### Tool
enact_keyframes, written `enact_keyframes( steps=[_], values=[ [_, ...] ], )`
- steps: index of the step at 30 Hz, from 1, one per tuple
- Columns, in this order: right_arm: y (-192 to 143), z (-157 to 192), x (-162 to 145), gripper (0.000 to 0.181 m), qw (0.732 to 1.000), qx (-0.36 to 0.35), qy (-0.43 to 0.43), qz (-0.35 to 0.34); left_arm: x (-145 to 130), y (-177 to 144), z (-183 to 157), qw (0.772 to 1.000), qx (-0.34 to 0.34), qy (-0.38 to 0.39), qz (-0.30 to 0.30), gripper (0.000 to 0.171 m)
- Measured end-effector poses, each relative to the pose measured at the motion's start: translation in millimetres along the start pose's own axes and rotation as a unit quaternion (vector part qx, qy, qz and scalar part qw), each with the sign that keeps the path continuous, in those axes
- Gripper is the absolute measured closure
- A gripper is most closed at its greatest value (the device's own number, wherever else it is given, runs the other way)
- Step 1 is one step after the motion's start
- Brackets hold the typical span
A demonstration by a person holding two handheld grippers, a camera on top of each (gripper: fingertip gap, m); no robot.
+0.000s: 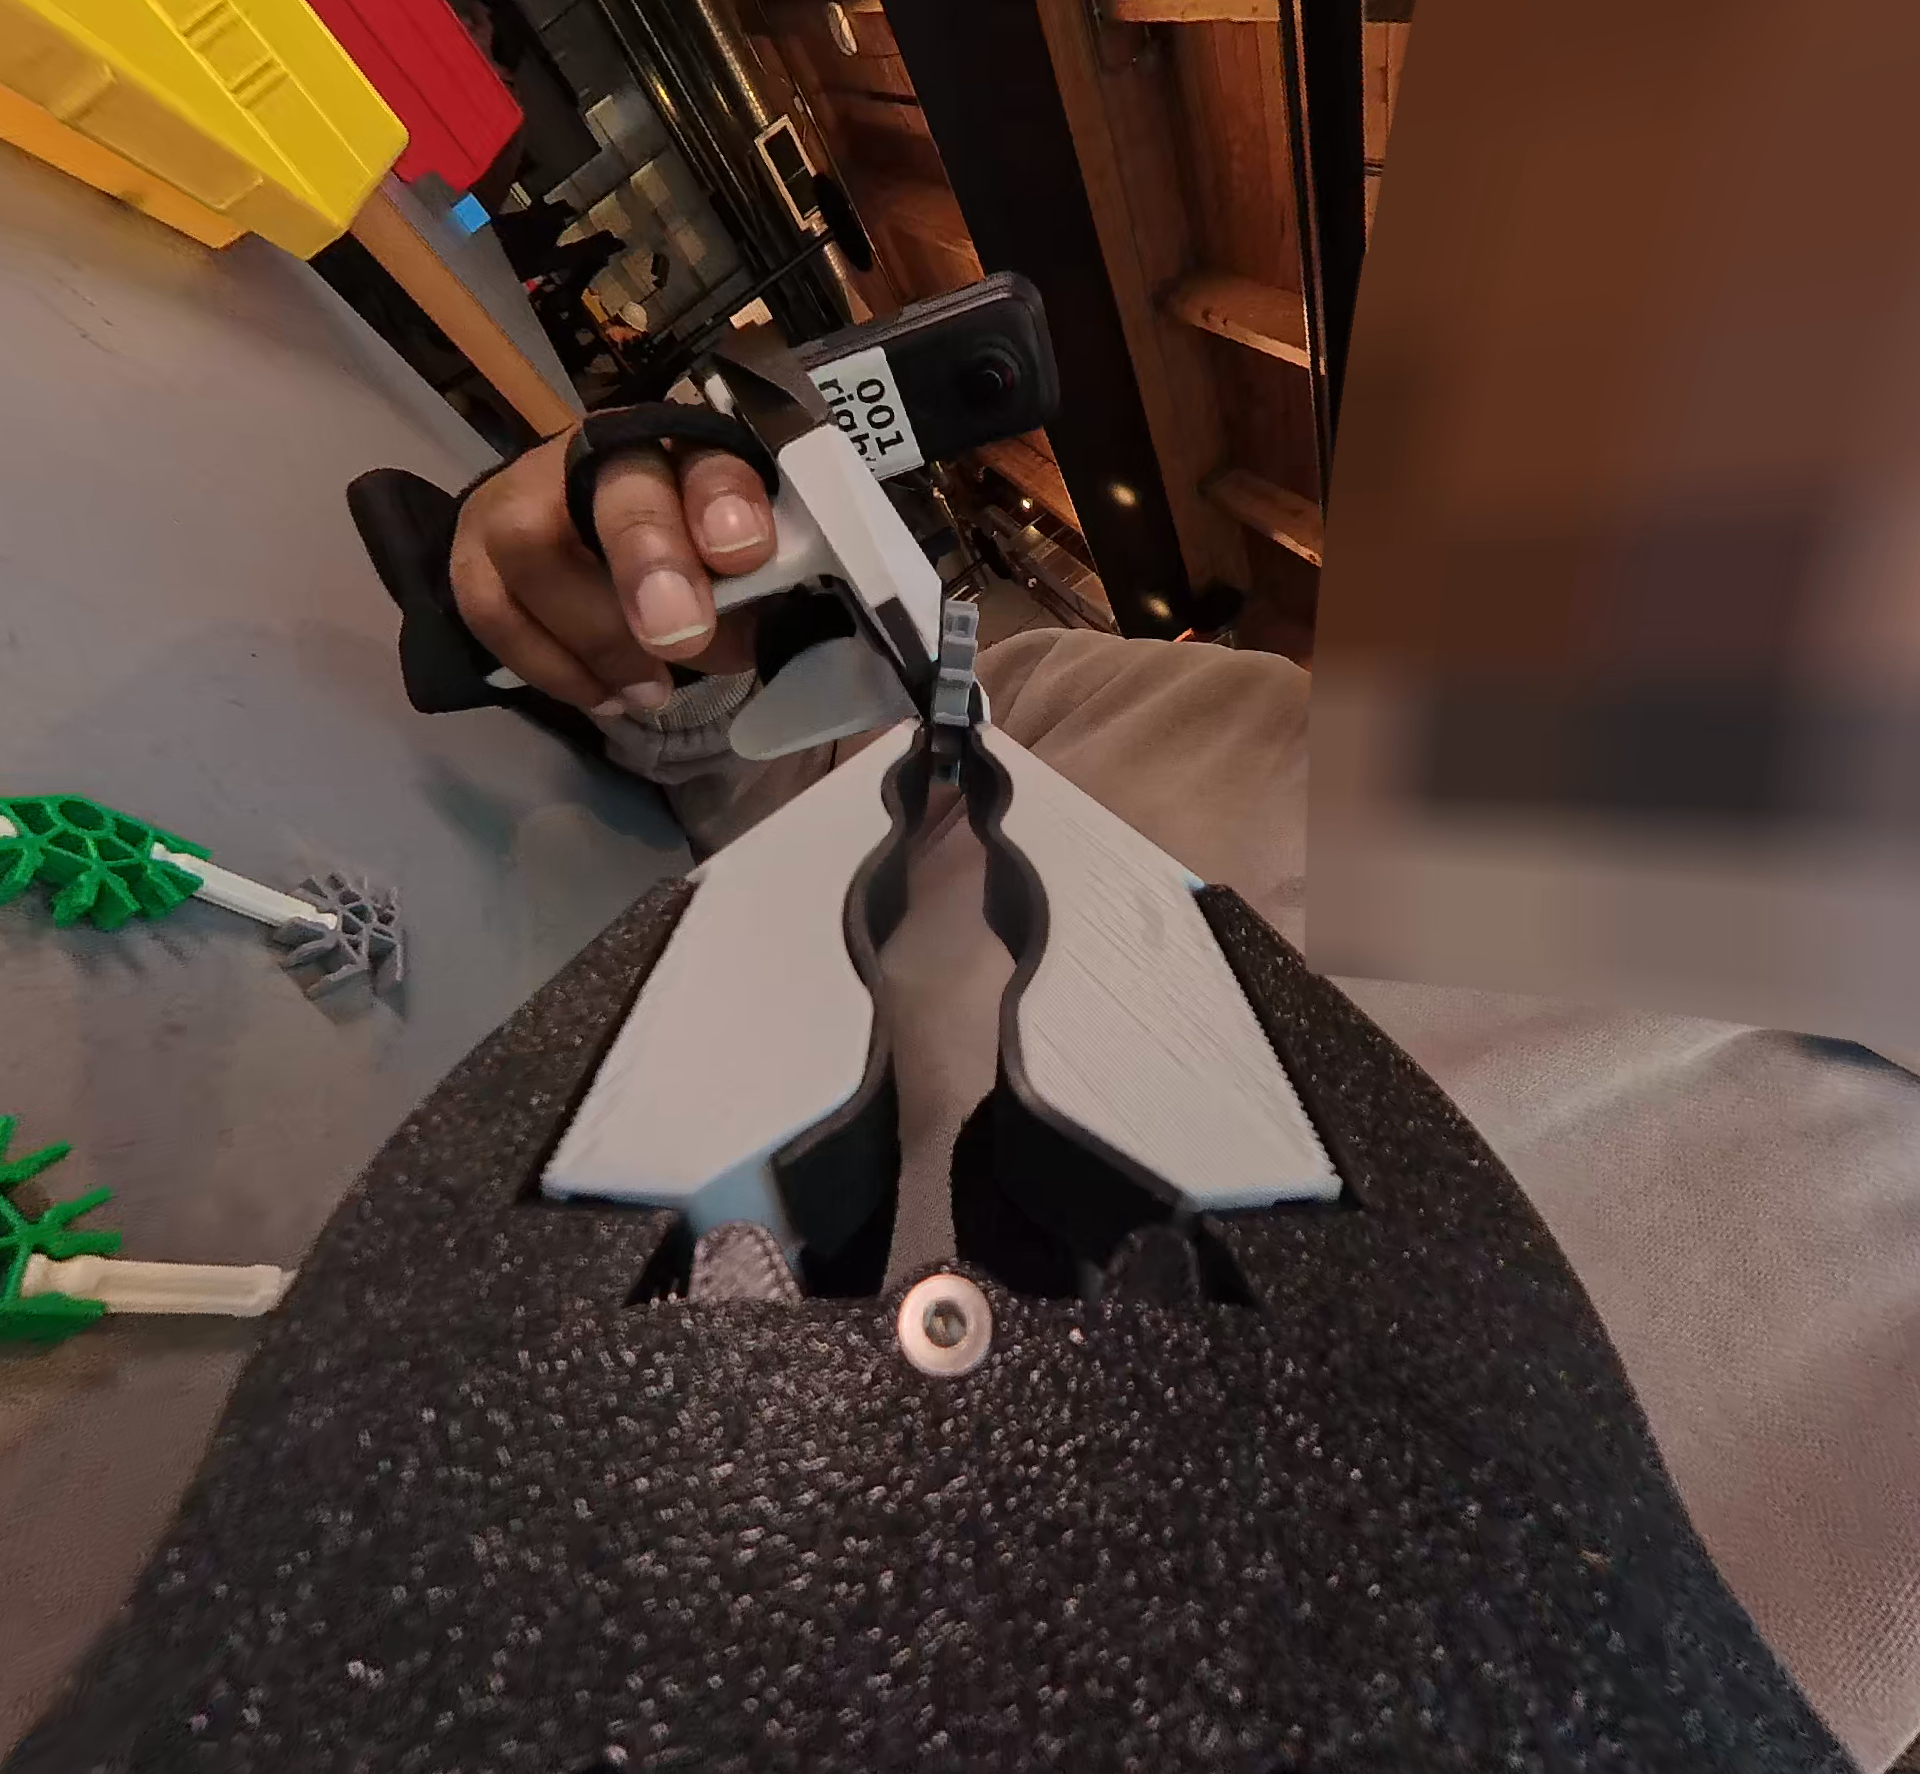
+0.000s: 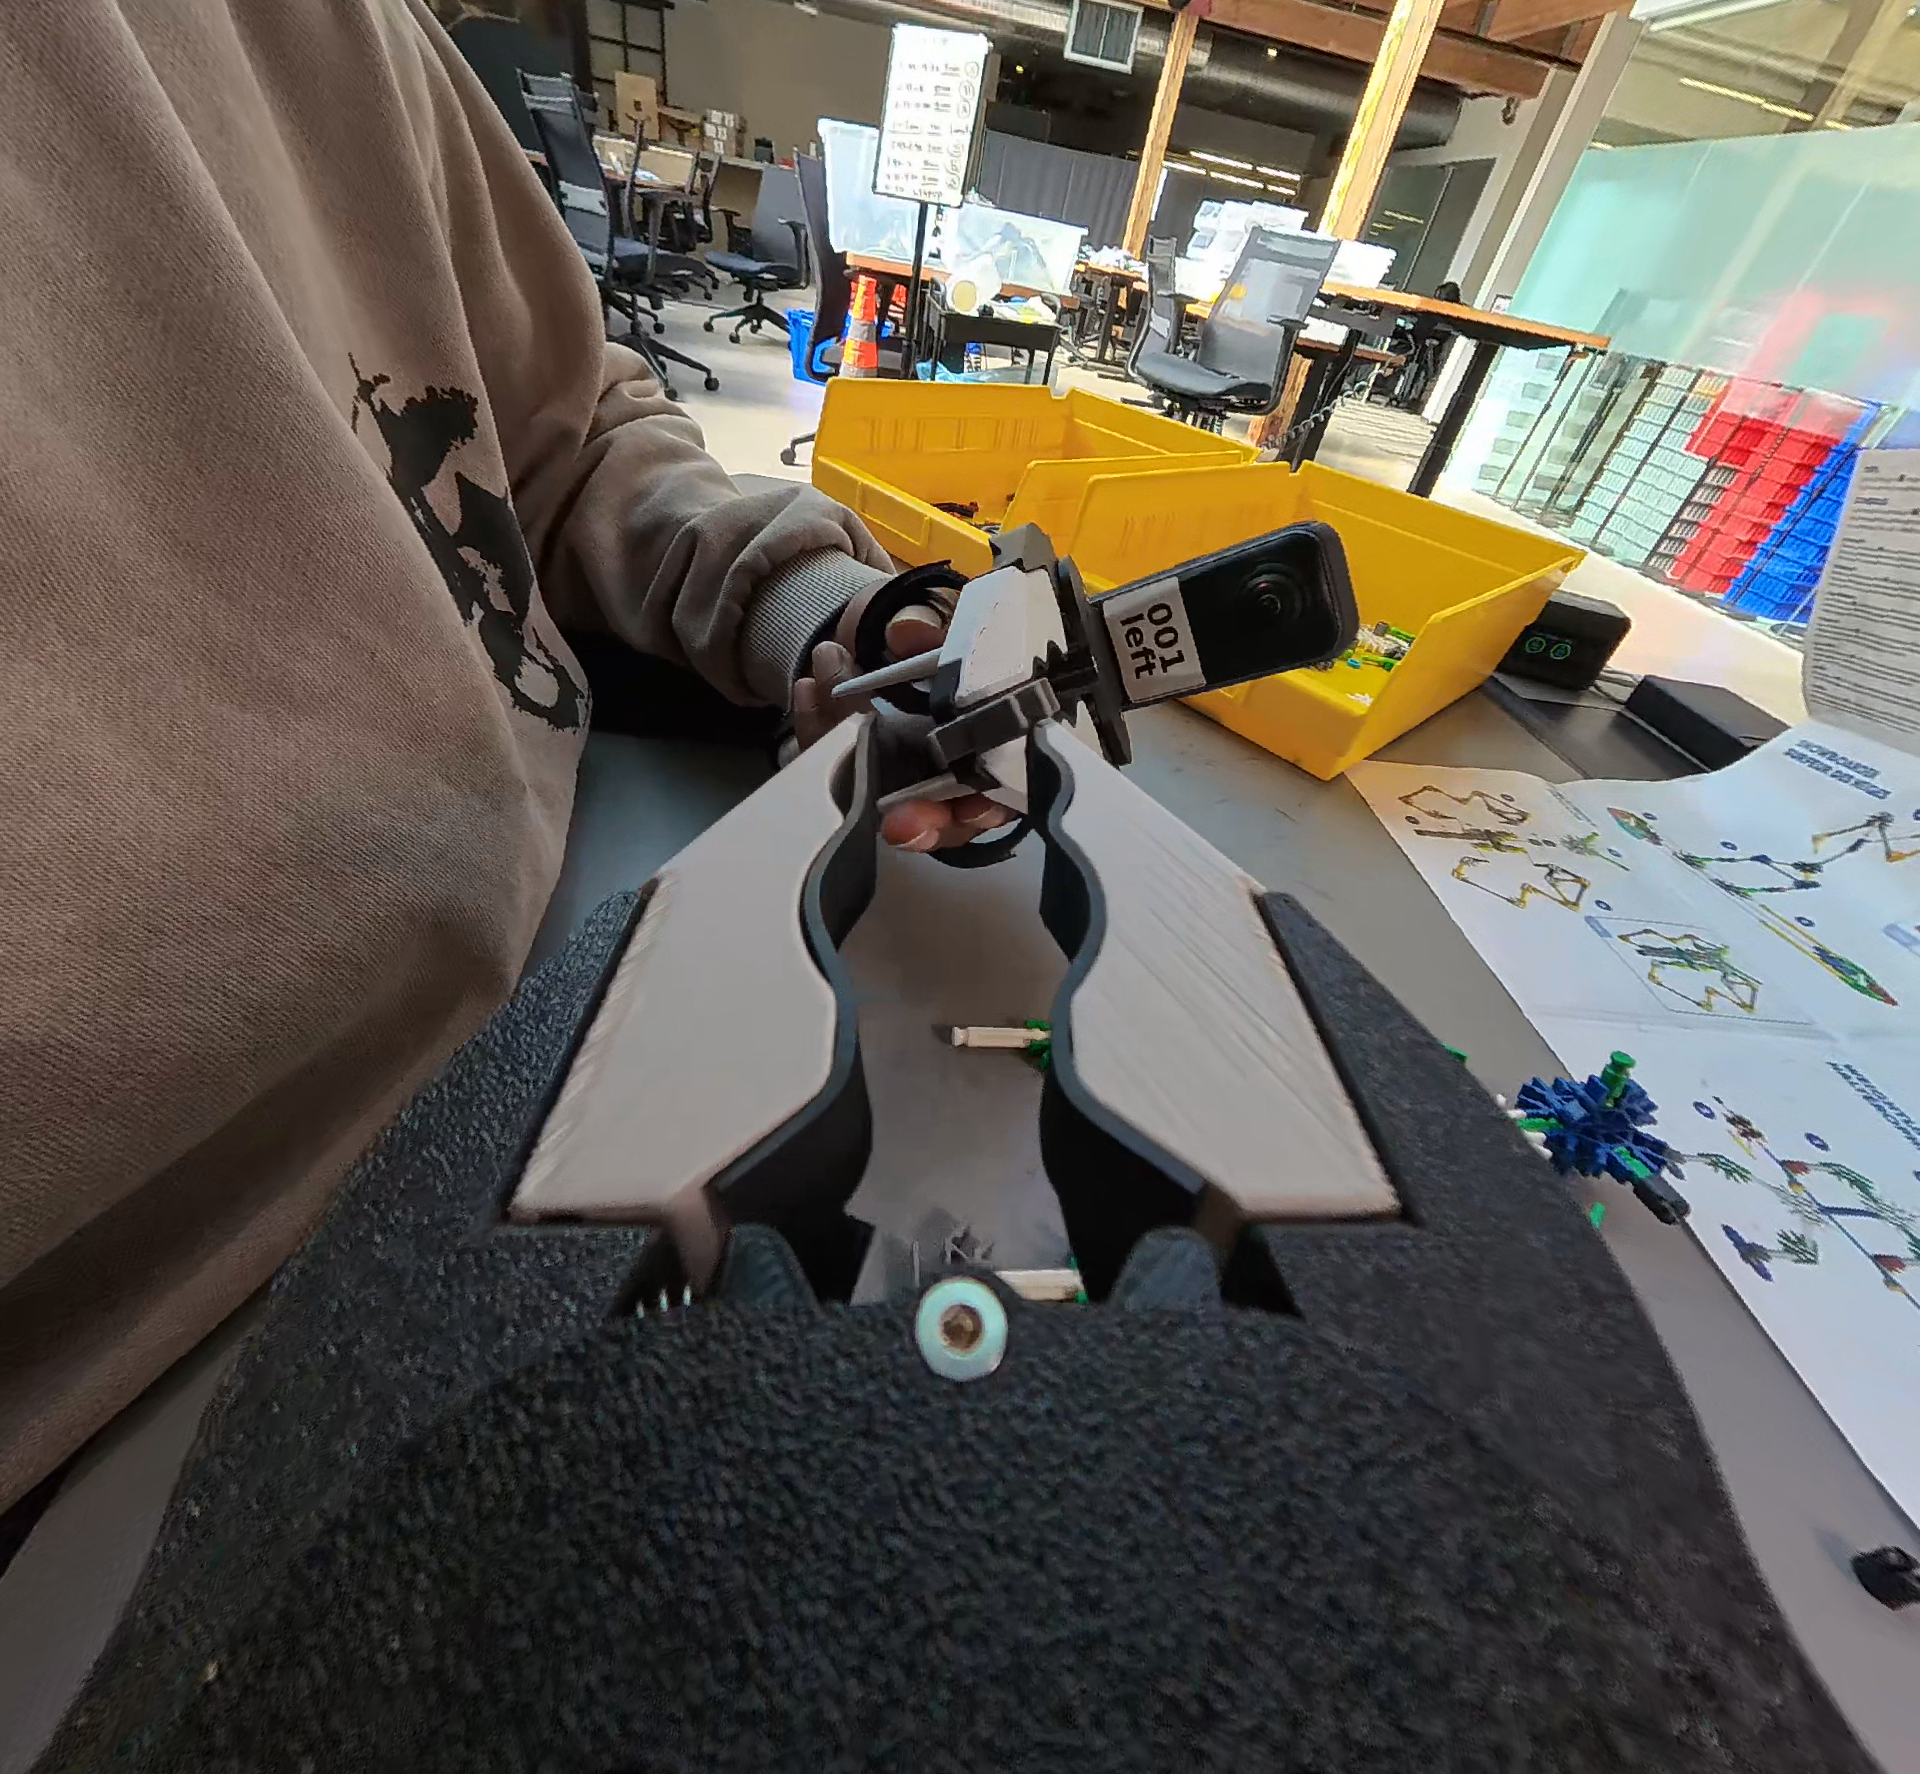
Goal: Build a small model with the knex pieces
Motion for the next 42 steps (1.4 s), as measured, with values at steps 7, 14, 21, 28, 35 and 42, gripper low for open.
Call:
enact_keyframes(
  steps=[7, 14, 21, 28, 35, 42],
  values=[
    [0.4, 2.3, 3.7, 0.140, 1.000, 0.010, 0.001, -0.011, -7.5, 7.9, -1.2, 0.999, -0.028, -0.011, 0.029, 0.168],
    [0.7, 7.2, 5.7, 0.157, 0.999, 0.034, 0.001, -0.016, -10.8, 11.1, 2.9, 0.998, -0.030, -0.029, 0.036, 0.168],
    [-0.5, -10.3, -9.0, 0.157, 0.997, -0.033, 0.011, 0.068, 6.8, -10.0, 10.0, 0.995, 0.093, 0.018, -0.008, 0.150],
    [9.6, -21.8, -39.3, 0.157, 0.968, -0.104, -0.031, 0.225, 9.0, -18.4, 22.3, 0.963, 0.255, 0.088, 0.016, 0.149],
    [18.1, -22.3, -49.0, 0.157, 0.954, -0.116, -0.061, 0.270, 8.1, -9.2, 35.7, 0.959, 0.276, 0.063, 0.016, 0.146],
    [19.6, -19.9, -47.1, 0.157, 0.954, -0.122, -0.089, 0.260, 8.9, -11.7, 36.2, 0.968, 0.247, 0.032, -0.007, 0.148]
  ],
)
Point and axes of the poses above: each gripper's, where its closed fingertips meet, y out along the fingers, x out of its top, z = x × y across the jaws, the point moved 8 cm from there along -y, back along the fingers, and after that the axes turned 2 degrees about -y, right-handed, at the moved point
